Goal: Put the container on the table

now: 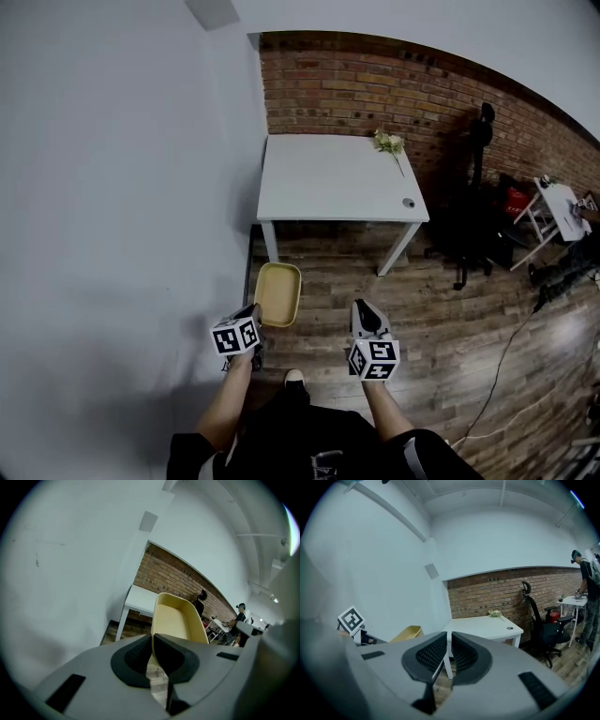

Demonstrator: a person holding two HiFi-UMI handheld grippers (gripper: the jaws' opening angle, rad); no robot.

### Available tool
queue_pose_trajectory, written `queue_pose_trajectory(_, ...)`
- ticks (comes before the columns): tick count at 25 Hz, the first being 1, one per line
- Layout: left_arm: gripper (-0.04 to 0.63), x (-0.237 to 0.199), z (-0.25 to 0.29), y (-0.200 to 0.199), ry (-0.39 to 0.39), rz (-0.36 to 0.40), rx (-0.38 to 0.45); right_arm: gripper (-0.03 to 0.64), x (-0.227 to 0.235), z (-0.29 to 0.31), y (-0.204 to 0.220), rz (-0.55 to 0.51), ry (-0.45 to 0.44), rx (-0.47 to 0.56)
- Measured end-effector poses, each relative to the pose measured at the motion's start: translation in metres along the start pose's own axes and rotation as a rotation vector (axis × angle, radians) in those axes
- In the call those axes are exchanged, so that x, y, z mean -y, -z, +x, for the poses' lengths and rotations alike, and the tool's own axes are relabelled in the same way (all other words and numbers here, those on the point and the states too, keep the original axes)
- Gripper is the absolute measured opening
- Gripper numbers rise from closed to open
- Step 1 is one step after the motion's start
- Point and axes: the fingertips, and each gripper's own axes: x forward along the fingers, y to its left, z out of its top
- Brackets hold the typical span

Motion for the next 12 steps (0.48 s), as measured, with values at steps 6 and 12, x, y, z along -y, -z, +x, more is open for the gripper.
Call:
queue_pose_trajectory(6,0.028,-0.019,0.038,-0.031,0.011,0.004,-0.014,0.026,0.003,0.048,-0.008,0.005,0.015,-0.007)
queue_pose_trajectory(12,0.028,-0.036,0.062,-0.053,0.016,0.0,-0.021,0.026,0.001,0.084,-0.009,0.01,0.02,-0.02)
